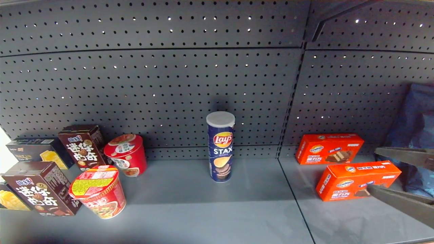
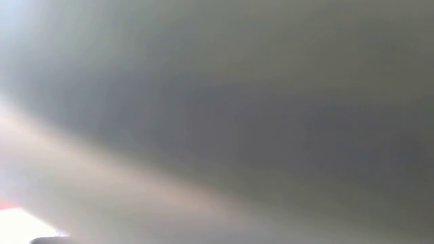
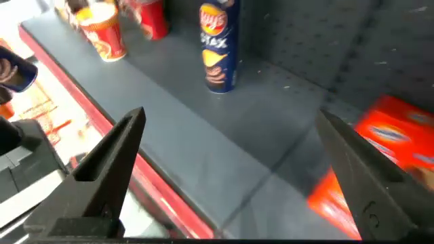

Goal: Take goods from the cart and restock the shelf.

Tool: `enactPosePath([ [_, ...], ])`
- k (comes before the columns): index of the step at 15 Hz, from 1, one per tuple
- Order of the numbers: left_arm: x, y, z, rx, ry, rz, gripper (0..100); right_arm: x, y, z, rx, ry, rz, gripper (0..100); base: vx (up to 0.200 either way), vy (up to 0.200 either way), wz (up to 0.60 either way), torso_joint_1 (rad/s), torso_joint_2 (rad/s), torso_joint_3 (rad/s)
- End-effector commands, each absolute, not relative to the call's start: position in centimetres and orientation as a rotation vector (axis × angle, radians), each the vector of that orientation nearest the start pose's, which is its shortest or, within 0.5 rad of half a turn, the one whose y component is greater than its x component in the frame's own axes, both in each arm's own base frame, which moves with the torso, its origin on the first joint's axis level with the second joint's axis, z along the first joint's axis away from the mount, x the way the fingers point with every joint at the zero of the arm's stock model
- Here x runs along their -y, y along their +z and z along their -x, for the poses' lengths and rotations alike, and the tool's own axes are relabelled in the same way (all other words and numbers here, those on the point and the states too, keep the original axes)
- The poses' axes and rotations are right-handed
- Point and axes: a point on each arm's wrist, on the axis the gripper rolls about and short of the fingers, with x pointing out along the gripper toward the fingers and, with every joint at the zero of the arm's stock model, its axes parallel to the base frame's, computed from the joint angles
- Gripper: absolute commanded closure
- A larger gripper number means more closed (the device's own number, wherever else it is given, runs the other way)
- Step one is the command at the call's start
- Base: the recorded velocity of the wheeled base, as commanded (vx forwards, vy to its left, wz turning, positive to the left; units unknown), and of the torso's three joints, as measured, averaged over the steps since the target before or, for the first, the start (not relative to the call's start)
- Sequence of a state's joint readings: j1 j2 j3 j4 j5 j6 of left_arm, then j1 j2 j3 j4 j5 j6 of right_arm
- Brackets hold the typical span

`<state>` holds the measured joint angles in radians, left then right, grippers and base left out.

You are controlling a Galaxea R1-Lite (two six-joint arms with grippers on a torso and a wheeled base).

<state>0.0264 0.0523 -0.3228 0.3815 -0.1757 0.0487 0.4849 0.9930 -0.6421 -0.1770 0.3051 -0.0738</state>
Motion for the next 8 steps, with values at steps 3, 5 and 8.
enactPosePath([
  [3, 0.4, 11.3, 5.1, -0.103, -0.186, -0.040, 100, -11.6, 21.8, -18.5, -0.201, 0.896, 0.091, 0, 0.000, 0.000, 0.00, 0.000, 0.00, 0.000],
  [5, 0.4, 11.3, 5.1, -0.103, -0.190, -0.040, 100, -13.7, 21.1, -21.0, -0.178, 0.936, 0.090, 0, 0.000, 0.000, 0.00, 0.000, 0.00, 0.000],
  [8, 0.4, 10.9, 4.9, -0.116, -0.210, -0.037, 100, -16.0, 20.4, -23.3, -0.202, 0.964, 0.098, 0, 0.000, 0.000, 0.00, 0.000, 0.00, 0.000],
])
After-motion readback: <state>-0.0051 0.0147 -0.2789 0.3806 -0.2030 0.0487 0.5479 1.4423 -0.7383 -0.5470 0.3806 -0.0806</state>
